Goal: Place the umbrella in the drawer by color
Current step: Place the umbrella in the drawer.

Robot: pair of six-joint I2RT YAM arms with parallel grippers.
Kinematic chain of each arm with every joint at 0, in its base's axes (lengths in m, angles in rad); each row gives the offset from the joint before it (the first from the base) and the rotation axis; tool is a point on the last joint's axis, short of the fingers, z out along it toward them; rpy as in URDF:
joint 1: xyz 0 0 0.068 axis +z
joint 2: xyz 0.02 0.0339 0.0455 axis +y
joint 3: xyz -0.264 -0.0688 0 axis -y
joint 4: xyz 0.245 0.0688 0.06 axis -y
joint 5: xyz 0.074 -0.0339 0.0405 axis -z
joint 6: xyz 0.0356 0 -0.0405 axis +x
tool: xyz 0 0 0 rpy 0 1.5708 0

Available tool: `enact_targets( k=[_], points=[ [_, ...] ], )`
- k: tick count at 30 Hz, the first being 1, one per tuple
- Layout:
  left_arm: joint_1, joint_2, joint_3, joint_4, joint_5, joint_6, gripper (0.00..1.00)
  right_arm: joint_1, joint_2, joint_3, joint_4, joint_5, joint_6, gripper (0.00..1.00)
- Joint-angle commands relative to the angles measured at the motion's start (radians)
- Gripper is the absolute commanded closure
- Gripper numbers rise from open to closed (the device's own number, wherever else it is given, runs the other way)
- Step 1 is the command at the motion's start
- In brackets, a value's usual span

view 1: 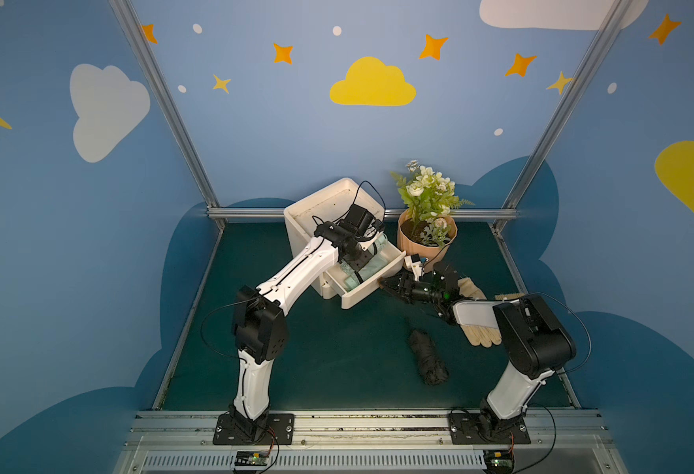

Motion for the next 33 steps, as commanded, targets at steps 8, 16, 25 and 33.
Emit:
enact_targets(
  k=[8,16,25,33],
  points=[
    [0.001,0.0,0.037,0.005,-0.01,-0.002,0.79,0.015,0.069,0.032,0.21,-0.05,0.096,0.61],
    [-0.014,0.028,0.05,-0.007,-0.022,0.007,0.79,0.005,0.016,-0.034,0.201,-0.031,0.085,0.97],
    [-0.026,0.085,0.096,-0.042,-0.086,0.003,0.74,-0.014,-0.04,-0.082,0.154,-0.017,0.067,1.0],
    [-0.028,0.102,0.122,-0.051,-0.111,-0.002,0.49,-0.01,-0.079,-0.076,0.053,-0.015,0.008,1.0]
  ],
)
